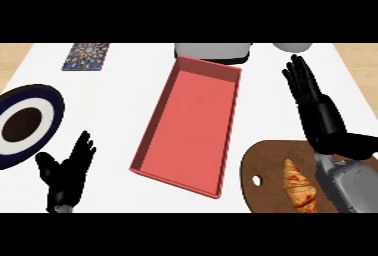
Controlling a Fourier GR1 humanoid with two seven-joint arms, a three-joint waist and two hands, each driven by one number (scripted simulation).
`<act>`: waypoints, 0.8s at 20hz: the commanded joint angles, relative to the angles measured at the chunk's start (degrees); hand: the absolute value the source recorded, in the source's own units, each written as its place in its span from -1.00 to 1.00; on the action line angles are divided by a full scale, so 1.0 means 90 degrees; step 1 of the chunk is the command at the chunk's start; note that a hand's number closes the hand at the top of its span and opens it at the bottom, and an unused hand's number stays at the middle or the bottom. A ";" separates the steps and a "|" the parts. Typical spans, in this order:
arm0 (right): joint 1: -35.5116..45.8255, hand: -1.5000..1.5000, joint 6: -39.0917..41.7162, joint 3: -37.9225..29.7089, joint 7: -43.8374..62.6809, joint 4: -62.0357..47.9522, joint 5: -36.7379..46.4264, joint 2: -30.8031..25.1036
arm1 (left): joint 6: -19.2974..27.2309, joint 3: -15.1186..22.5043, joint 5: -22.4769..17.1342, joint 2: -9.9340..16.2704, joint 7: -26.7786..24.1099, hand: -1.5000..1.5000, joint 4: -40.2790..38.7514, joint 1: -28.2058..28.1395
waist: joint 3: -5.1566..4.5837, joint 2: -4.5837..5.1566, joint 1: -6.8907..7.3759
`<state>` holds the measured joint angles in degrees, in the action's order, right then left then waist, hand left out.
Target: Pick the can from the cutting board and place it in the cardboard box
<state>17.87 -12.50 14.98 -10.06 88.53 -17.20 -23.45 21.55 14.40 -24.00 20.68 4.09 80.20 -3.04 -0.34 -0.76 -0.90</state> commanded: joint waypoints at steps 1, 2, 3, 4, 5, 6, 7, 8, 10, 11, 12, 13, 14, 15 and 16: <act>-0.1339 -1.00 -0.0444 -0.0258 -0.0625 0.0926 0.0351 -0.0323 | 0.0023 0.0026 0.0298 0.0121 -0.0177 0.00 0.0033 0.0085 | 0.0040 0.0024 -0.0171; -0.1664 -1.00 -0.0557 -0.0562 -0.1232 0.0650 0.0453 -0.0439 | 0.0068 0.0018 0.0513 0.0435 -0.0271 0.00 0.0152 0.0034 | 0.0063 -0.0030 -0.0455; -0.1865 -1.00 -0.0812 -0.0873 -0.1435 0.0556 0.0560 -0.0560 | 0.0042 -0.0059 0.0640 0.0637 -0.0436 0.00 0.0138 0.0056 | 0.0080 -0.0099 -0.0794; -0.1959 -1.00 -0.1050 -0.1287 -0.1627 0.0592 0.0529 -0.0635 | 0.0029 -0.0159 0.0774 0.0927 -0.0523 0.00 0.0102 -0.0002 | 0.0106 -0.0200 -0.1101; -0.2111 -1.00 -0.1191 -0.1616 -0.1776 0.0570 0.0504 -0.0728 | 0.0089 -0.0182 0.0924 0.1062 -0.0577 0.00 0.0119 0.0093 | 0.0132 -0.0261 -0.1421; -0.2227 -1.00 -0.1380 -0.1968 -0.1956 0.0508 0.0519 -0.0807 | 0.0088 -0.0197 0.1070 0.1271 -0.0608 0.00 0.0087 0.0076 | 0.0167 -0.0316 -0.1683; -0.1031 -1.00 -0.1531 -0.2113 -0.2227 0.1330 -0.0285 0.0205 | 0.0029 -0.0057 0.0735 0.0819 -0.0381 0.00 0.0025 0.0001 | 0.0494 -0.0966 -0.1678; -0.2596 -1.00 -0.2193 -0.2743 -0.1709 -0.0072 0.0413 -0.0601 | 0.0068 -0.0157 0.0974 0.1149 -0.0571 0.00 0.0068 -0.0013 | 0.0179 -0.0161 -0.2025; -0.2975 -1.00 -0.2450 -0.3388 -0.2458 -0.0021 0.0127 -0.0257 | 0.0065 -0.0085 0.1157 0.1277 -0.0703 0.00 0.0066 -0.0139 | 0.0174 -0.0177 -0.1842; -0.3229 -1.00 -0.2473 -0.3589 -0.2961 0.0085 0.0135 -0.0155 | -0.0029 -0.0060 0.1213 0.1428 -0.0703 0.00 0.0158 -0.0153 | 0.0154 -0.0179 -0.1635; -0.3518 -1.00 -0.2363 -0.3598 -0.3533 0.0194 0.0193 0.0012 | 0.0007 -0.0024 0.1267 0.1379 -0.0729 0.00 0.0114 -0.0088 | 0.0142 -0.0155 -0.1615; -0.3842 -1.00 -0.2232 -0.3693 -0.3981 0.0278 0.0275 -0.0001 | -0.0096 0.0001 0.1279 0.1416 -0.0816 0.00 0.0092 -0.0113 | 0.0113 -0.0135 -0.1498; -0.4254 -1.00 -0.2229 -0.3634 -0.4391 0.0266 0.0508 0.0093 | -0.0176 -0.0005 0.1294 0.1515 -0.0853 0.00 0.0165 -0.0118 | 0.0103 -0.0123 -0.1378; -0.4602 -1.00 -0.2200 -0.3582 -0.4795 0.0245 0.0679 0.0210 | -0.0084 0.0080 0.1421 0.1427 -0.0910 0.00 0.0113 -0.0051 | 0.0086 -0.0070 -0.1241; -0.5035 -1.00 -0.2091 -0.3655 -0.5066 0.0230 0.0744 0.0196 | -0.0248 0.0040 0.1365 0.1516 -0.0972 0.00 0.0095 -0.0035 | 0.0071 -0.0063 -0.1194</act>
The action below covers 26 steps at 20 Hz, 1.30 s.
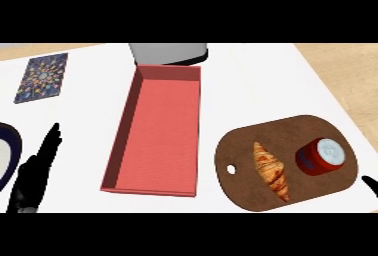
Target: Pick the can from the cutting board and place it in the cardboard box
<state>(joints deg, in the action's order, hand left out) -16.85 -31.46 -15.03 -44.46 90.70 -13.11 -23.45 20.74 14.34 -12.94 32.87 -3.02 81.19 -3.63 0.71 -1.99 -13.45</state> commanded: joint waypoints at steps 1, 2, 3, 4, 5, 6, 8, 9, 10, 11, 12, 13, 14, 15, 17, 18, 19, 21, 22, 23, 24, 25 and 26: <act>-0.1684 -1.00 -0.0103 -0.0312 -0.1368 -0.0058 0.0489 0.0294 | -0.0100 0.0130 0.0193 0.0085 -0.0169 0.00 0.0068 0.0035 | -0.0059 0.0094 0.0310; -0.1968 -1.00 -0.0169 -0.0411 -0.1581 -0.0128 0.0569 0.0392 | -0.0160 0.0214 0.0242 0.0046 -0.0093 0.00 0.0054 0.0259 | -0.0064 0.0136 0.0427; -0.2427 -1.00 -0.0227 -0.0458 -0.1738 -0.0083 0.0590 0.0634 | -0.0132 0.0182 0.0311 0.0084 -0.0182 0.00 0.0019 0.0284 | -0.0071 0.0130 0.0442; -0.2699 -1.00 -0.0483 -0.0355 -0.1740 0.0167 0.0774 0.0912 | -0.0279 0.0278 0.0339 0.0115 -0.0253 0.00 0.0117 0.0234 | -0.0084 0.0156 0.0759; -0.3168 -1.00 -0.0436 -0.0444 -0.1782 0.0369 0.0772 0.1004 | -0.0108 0.0430 0.0456 -0.0073 -0.0024 0.00 0.0150 0.0403 | -0.0087 0.0163 0.0735; -0.3658 -1.00 -0.0352 -0.0387 -0.1780 0.0595 0.0786 0.1190 | -0.0147 0.0361 0.0484 -0.0022 -0.0060 0.00 -0.0015 0.0538 | -0.0096 0.0176 0.0716; -0.4318 -1.00 -0.0311 -0.0193 -0.1451 0.1427 0.0900 0.1432 | -0.0390 0.0571 0.0571 -0.0068 0.0074 0.00 0.0020 0.0800 | -0.0101 0.0213 0.1010; -0.4740 -1.00 -0.0258 -0.0131 -0.1426 0.1569 0.0990 0.1550 | -0.0481 0.0407 0.0472 -0.0001 -0.0069 0.00 -0.0063 0.0769 | -0.0102 0.0218 0.1090; -0.4978 -1.00 -0.0311 -0.0043 -0.1576 0.1697 0.1092 0.1805 | -0.0357 0.0575 0.0653 -0.0176 -0.0048 0.00 -0.0029 0.0807 | -0.0095 0.0217 0.1172; -0.5403 -1.00 -0.0242 0.0047 -0.1493 0.2058 0.1160 0.1906 | -0.0611 0.0440 0.0520 0.0042 0.0056 0.00 -0.0042 0.0877 | -0.0097 0.0223 0.1196; -0.5622 -1.00 -0.0431 0.0285 -0.1307 0.2402 0.1427 0.2109 | -0.0580 0.0455 0.0618 -0.0136 -0.0202 0.00 -0.0356 0.1030 | -0.0103 0.0249 0.1219; -0.5923 -1.00 -0.0283 0.0187 -0.1047 0.2546 0.1489 0.1908 | -0.0598 0.0522 0.0651 -0.0265 -0.0112 0.00 -0.0518 0.1169 | -0.0102 0.0261 0.1239; -0.6024 -1.00 -0.0629 0.0469 -0.0723 0.2772 0.1884 0.2146 | -0.0599 0.0559 0.0668 -0.0321 -0.0018 0.00 -0.0360 0.1270 | -0.0100 0.0272 0.1320; -0.6029 -1.00 -0.0683 0.0584 -0.0332 0.2867 0.2153 0.2087 | -0.0586 0.0627 0.0757 -0.0345 0.0008 0.00 -0.0282 0.1219 | -0.0095 0.0272 0.1412; -0.6273 -1.00 -0.0906 0.0950 0.0210 0.3166 0.2700 0.2286 | -0.0643 0.0514 0.0728 -0.0326 0.0137 0.00 -0.0307 0.1440 | -0.0093 0.0288 0.1466; -0.5964 -1.00 -0.1081 0.0938 0.0674 0.3211 0.2961 0.2243 | -0.1052 0.0341 0.0517 -0.0223 -0.0155 0.00 -0.0658 0.1467 | -0.0094 0.0298 0.1507; -0.6616 -1.00 -0.0919 0.1046 0.0675 0.3638 0.3001 0.2377 | -0.0749 0.0544 0.0801 -0.0425 -0.0103 0.00 -0.0633 0.1385 | -0.0095 0.0283 0.1457; -0.6114 -1.00 -0.1132 0.1173 0.1560 0.3608 0.3678 0.2343 | -0.0827 0.0514 0.0802 -0.0505 -0.0048 0.00 -0.0678 0.1493 | -0.0089 0.0291 0.1548; -0.6378 -1.00 -0.1158 0.1207 0.1977 0.3901 0.3912 0.2391 | -0.0837 0.0545 0.0844 -0.0492 0.0004 0.00 -0.0665 0.1571 | -0.0093 0.0313 0.1569; -0.6249 -1.00 -0.1058 0.1052 0.2324 0.3856 0.4069 0.2262 | -0.0903 0.0541 0.0821 -0.0554 0.0111 0.00 -0.0640 0.1685 | -0.0089 0.0300 0.1565; -0.6236 -1.00 -0.1048 0.1211 0.2584 0.3913 0.4419 0.2356 | -0.0871 0.0444 0.0880 -0.0501 -0.0085 0.00 -0.0779 0.1608 | -0.0090 0.0298 0.1575; -0.6153 -1.00 -0.0938 0.1177 0.2984 0.4061 0.4601 0.2317 | -0.0737 0.0653 0.1026 -0.0785 -0.0024 0.00 -0.0776 0.1649 | -0.0089 0.0301 0.1576; -0.6264 -1.00 -0.0851 0.1224 0.3208 0.4332 0.4879 0.2357 | -0.0944 0.0409 0.0832 -0.0515 -0.0004 0.00 -0.0562 0.1546 | -0.0089 0.0282 0.1589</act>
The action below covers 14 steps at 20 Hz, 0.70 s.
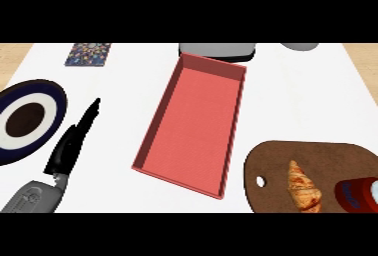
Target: Pick the can from the cutting board and place it in the cardboard box
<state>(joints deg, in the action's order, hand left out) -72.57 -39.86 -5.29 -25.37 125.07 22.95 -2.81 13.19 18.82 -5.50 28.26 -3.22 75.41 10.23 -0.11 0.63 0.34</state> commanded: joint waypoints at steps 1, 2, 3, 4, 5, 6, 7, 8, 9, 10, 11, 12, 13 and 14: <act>0.0152 -1.00 0.0281 0.0286 0.1435 0.0609 0.1153 0.0026 | -0.0176 -0.0093 0.0063 -0.0093 0.0121 0.00 -0.0284 0.0343 | 0.0002 0.0008 0.0036; 0.0524 -1.00 0.0217 0.0313 0.1546 0.0181 0.1436 0.0175 | 0.0070 0.0006 0.0212 -0.0290 -0.0101 0.00 -0.0197 -0.0012 | 0.0006 -0.0015 0.0045; 0.0573 -1.00 0.0546 0.0081 0.1927 0.0399 0.1407 -0.0035 | -0.0075 -0.0129 0.0171 -0.0201 0.0081 0.00 -0.0295 0.0275 | 0.0006 -0.0018 0.0020; 0.0720 -1.00 0.0546 0.0193 0.1854 0.0166 0.1546 0.0082 | 0.0045 -0.0088 0.0232 -0.0186 -0.0264 0.00 -0.0021 -0.0345 | 0.0008 -0.0042 0.0039; 0.0878 -1.00 0.0792 0.0120 0.2329 0.0352 0.1730 -0.0017 | -0.0240 -0.0113 0.0089 -0.0171 0.0362 0.00 0.0078 0.0226 | 0.0009 -0.0031 0.0031; 0.1151 -1.00 0.0885 0.0009 0.2292 0.0094 0.1688 -0.0067 | -0.0227 -0.0256 0.0146 -0.0185 -0.0082 0.00 -0.0203 0.0040 | 0.0009 -0.0045 -0.0005; 0.1475 -1.00 0.1095 0.0000 0.2824 0.0319 0.1847 -0.0104 | -0.0428 -0.0410 0.0050 -0.0049 -0.0086 0.00 -0.0377 0.0247 | 0.0007 -0.0029 0.0020; 0.1249 -1.00 0.1284 0.0225 0.2971 0.0639 0.2128 -0.0021 | -0.0005 -0.0162 0.0376 -0.0474 -0.0053 0.00 -0.0499 0.0206 | 0.0005 -0.0032 -0.0016; 0.1899 -1.00 0.1364 -0.0050 0.2971 0.0169 0.1927 -0.0215 | -0.0104 -0.0216 0.0342 -0.0481 -0.0402 0.00 -0.0571 -0.0016 | 0.0008 -0.0043 -0.0002; 0.1925 -1.00 0.1364 0.0193 0.3107 0.0205 0.2361 0.0001 | -0.0208 -0.0279 0.0301 -0.0278 0.0138 0.00 0.0004 0.0018 | 0.0011 -0.0057 0.0003; 0.1921 -1.00 0.1550 -0.0004 0.3093 0.0271 0.2110 -0.0151 | -0.0185 -0.0254 0.0408 -0.0129 0.0205 0.00 0.0371 -0.0237 | 0.0013 -0.0070 0.0002; 0.2708 -1.00 0.1277 -0.0406 0.2902 -0.0721 0.1922 -0.0275 | -0.0366 -0.0498 0.0230 -0.0344 -0.0229 0.00 -0.0626 0.0157 | 0.0013 -0.0055 -0.0038; 0.2466 -1.00 0.1506 -0.0034 0.3365 -0.0128 0.2613 -0.0042 | -0.0548 -0.0594 0.0206 -0.0073 -0.0101 0.00 -0.0111 -0.0040 | 0.0010 -0.0061 -0.0015; 0.2083 -1.00 0.1437 -0.0193 0.3107 0.0004 0.2434 0.0011 | -0.0276 -0.0390 0.0420 -0.0416 0.0000 0.00 -0.0012 -0.0216 | 0.0011 -0.0072 -0.0058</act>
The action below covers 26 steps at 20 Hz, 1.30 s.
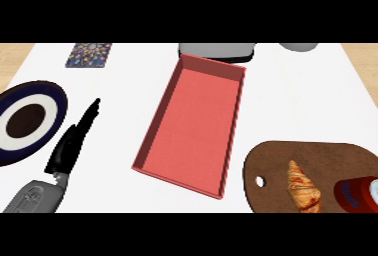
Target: Pick the can from the cutting board and place it in the cardboard box
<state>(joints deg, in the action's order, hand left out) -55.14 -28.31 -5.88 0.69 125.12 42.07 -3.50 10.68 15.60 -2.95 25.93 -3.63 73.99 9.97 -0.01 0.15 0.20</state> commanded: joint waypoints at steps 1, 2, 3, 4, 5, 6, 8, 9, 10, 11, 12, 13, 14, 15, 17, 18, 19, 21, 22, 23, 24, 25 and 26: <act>0.0769 -1.00 0.0242 -0.0322 0.0437 -0.0165 0.0443 -0.0075 | -0.0230 -0.0244 0.0009 -0.0032 -0.0232 0.00 -0.0096 -0.0149 | 0.0000 -0.0011 -0.0020; 0.0637 -1.00 0.0118 -0.0422 0.0217 -0.0072 0.0245 -0.0010 | -0.0272 -0.0267 0.0069 0.0064 -0.0139 0.00 0.0068 -0.0257 | 0.0001 -0.0020 -0.0037; 0.1045 -1.00 -0.0280 -0.0076 0.0044 -0.0646 0.0788 0.0272 | -0.0116 -0.0303 0.0196 -0.0181 -0.0432 0.00 -0.0573 0.0070 | 0.0000 -0.0007 -0.0054; 0.0970 -1.00 -0.0002 -0.0265 0.0378 -0.0136 0.0831 0.0193 | -0.0150 -0.0203 0.0279 -0.0129 -0.0066 0.00 -0.0039 -0.0084 | 0.0000 -0.0016 -0.0036; 0.1066 -1.00 0.0053 -0.0214 0.0441 -0.0096 0.1042 0.0229 | -0.0203 -0.0241 0.0290 -0.0058 0.0022 0.00 0.0140 -0.0183 | 0.0001 -0.0017 -0.0025; 0.1022 -1.00 -0.0317 -0.0201 0.0039 -0.0562 0.0956 0.0375 | -0.0399 -0.0414 0.0168 0.0015 -0.0203 0.00 0.0032 -0.0293 | 0.0002 -0.0022 -0.0044; 0.1505 -1.00 0.0321 -0.0609 0.0534 -0.0623 0.0982 0.0007 | -0.0322 -0.0400 0.0355 -0.0265 -0.0186 0.00 -0.0316 0.0018 | 0.0000 -0.0011 -0.0044; 0.1312 -1.00 0.0427 -0.0328 0.0662 -0.0280 0.1285 0.0274 | -0.0185 -0.0314 0.0539 -0.0258 0.0055 0.00 0.0175 -0.0273 | 0.0001 -0.0018 -0.0033; 0.1489 -1.00 0.0661 -0.0443 0.0710 -0.0489 0.1149 0.0079 | -0.0036 -0.0256 0.0602 -0.0370 0.0402 0.00 0.0346 -0.0155 | 0.0002 -0.0018 -0.0027; 0.1912 -1.00 0.0902 -0.0279 0.1225 -0.0343 0.1756 0.0148 | -0.0235 -0.0337 0.0568 -0.0361 0.0190 0.00 0.0027 0.0064 | -0.0001 -0.0005 -0.0016; 0.1798 -1.00 0.1147 -0.0269 0.1345 -0.0040 0.1713 0.0169 | -0.0440 -0.0473 0.0481 -0.0338 -0.0006 0.00 -0.0239 0.0040 | -0.0002 -0.0007 -0.0036; 0.2169 -1.00 0.0809 -0.0321 0.0976 -0.0877 0.1682 0.0166 | -0.0509 -0.0537 0.0417 -0.0237 0.0282 0.00 0.0239 -0.0060 | 0.0002 -0.0016 -0.0017; 0.1918 -1.00 0.1099 -0.0119 0.1220 -0.0284 0.1773 0.0351 | -0.0517 -0.0590 0.0505 -0.0204 0.0051 0.00 0.0298 -0.0302 | 0.0000 -0.0019 -0.0025; 0.2021 -1.00 0.0844 -0.0099 0.1050 -0.0767 0.1806 0.0380 | -0.0296 -0.0473 0.0637 -0.0457 0.0331 0.00 0.0499 -0.0273 | 0.0002 -0.0021 -0.0030; 0.2426 -1.00 0.0813 -0.0568 0.0978 -0.1200 0.1517 0.0117 | -0.0436 -0.0659 0.0713 -0.0418 0.0207 0.00 0.0219 -0.0094 | 0.0003 -0.0018 -0.0038; 0.2242 -1.00 0.0965 -0.0754 0.0820 -0.0935 0.1187 -0.0047 | -0.0484 -0.0648 0.0736 -0.0611 0.0178 0.00 -0.0111 0.0022 | 0.0002 -0.0017 -0.0061; 0.2169 -1.00 0.0696 -0.0378 0.0948 -0.1078 0.1758 0.0379 | -0.0526 -0.0738 0.0779 -0.0544 0.0381 0.00 0.0118 0.0026 | 0.0002 -0.0019 -0.0053; 0.2685 -1.00 0.1023 -0.0694 0.1188 -0.1239 0.1746 0.0160 | -0.0662 -0.0785 0.0844 -0.0555 0.0042 0.00 0.0080 -0.0145 | 0.0001 -0.0016 -0.0040; 0.2623 -1.00 0.0924 -0.0656 0.1182 -0.1082 0.1840 0.0301 | -0.0550 -0.0829 0.0931 -0.0645 0.0228 0.00 0.0215 -0.0195 | 0.0001 -0.0019 -0.0043; 0.3084 -1.00 0.0700 -0.0473 0.1134 -0.1747 0.2177 0.0359 | -0.0684 -0.0834 0.0857 -0.0645 0.0036 0.00 0.0045 -0.0161 | 0.0002 -0.0014 -0.0028; 0.3015 -1.00 0.1006 -0.0648 0.1302 -0.1413 0.1980 0.0305 | -0.0679 -0.0900 0.0912 -0.0687 0.0372 0.00 0.0382 -0.0194 | 0.0002 -0.0019 -0.0033; 0.2945 -1.00 0.1184 -0.0621 0.1254 -0.1320 0.1937 0.0252 | -0.0767 -0.0934 0.0992 -0.0651 -0.0133 0.00 0.0065 -0.0376 | 0.0001 -0.0018 -0.0037; 0.2446 -1.00 0.0923 -0.0559 0.0862 -0.1191 0.1776 0.0382 | -0.0911 -0.1029 0.0903 -0.0658 0.0307 0.00 0.0247 -0.0112 | 0.0002 -0.0022 -0.0057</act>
<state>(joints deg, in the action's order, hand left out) -31.29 -19.83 -10.93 10.56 114.04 58.56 -0.95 4.50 7.93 4.77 20.52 -2.06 75.67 8.30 0.00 -0.01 -0.16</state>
